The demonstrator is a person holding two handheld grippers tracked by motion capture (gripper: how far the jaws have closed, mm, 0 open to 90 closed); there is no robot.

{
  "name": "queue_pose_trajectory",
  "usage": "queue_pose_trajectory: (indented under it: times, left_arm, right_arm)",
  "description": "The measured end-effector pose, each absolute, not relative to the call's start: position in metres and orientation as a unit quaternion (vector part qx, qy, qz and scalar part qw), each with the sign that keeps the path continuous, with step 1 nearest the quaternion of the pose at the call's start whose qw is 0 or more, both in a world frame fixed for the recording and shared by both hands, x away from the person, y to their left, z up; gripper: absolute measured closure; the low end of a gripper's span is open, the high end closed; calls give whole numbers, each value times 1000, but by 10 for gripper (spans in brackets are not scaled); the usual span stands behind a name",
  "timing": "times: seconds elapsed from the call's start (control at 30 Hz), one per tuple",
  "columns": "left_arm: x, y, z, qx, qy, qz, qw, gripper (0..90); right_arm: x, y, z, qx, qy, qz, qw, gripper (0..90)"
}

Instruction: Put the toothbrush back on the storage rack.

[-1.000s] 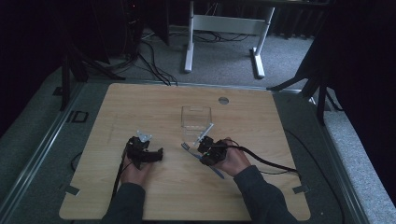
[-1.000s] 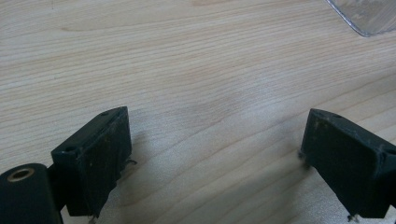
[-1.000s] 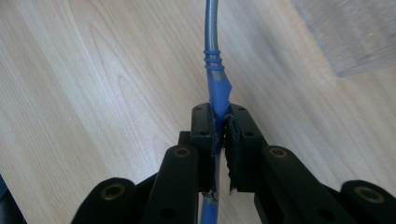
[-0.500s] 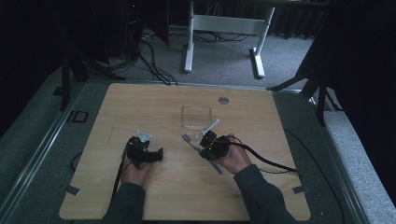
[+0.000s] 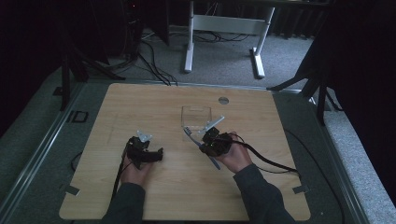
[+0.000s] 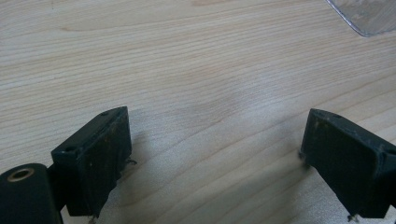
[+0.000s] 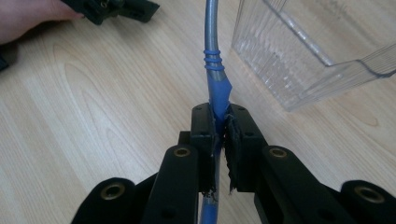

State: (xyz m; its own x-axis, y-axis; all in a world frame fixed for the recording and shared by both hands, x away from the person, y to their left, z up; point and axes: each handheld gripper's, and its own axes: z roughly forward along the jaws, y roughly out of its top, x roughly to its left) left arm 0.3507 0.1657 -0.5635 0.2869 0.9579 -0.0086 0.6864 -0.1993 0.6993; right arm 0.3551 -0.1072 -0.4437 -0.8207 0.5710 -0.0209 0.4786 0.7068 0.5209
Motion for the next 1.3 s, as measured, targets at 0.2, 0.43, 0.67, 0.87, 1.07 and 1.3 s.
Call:
queue_pose_trajectory:
  times: [0.2,0.43,0.67,0.87,1.07,1.3]
  left_arm:
    - [351,166,-563,742,554,222,305,86]
    - [351,166,-563,742,554,222,305,86]
    - [351,166,-563,742,554,222,305,86]
    - [351,166,-563,742,554,222,305,86]
    - [351,166,-563,742,554,222,305,86]
    - [351,166,-564,742,554,222,305,87]
  right_arm:
    - [355,-109,-441,288,913,270,101,824]
    - [356,-110,-438,293,906,286,108,823]
    - [356,-112,-435,299,899,300,115,824]
    - [357,-115,-432,304,892,312,118,824]
    - [358,-116,-429,310,887,320,123,824]
    - [359,-118,-426,314,880,333,127,824]
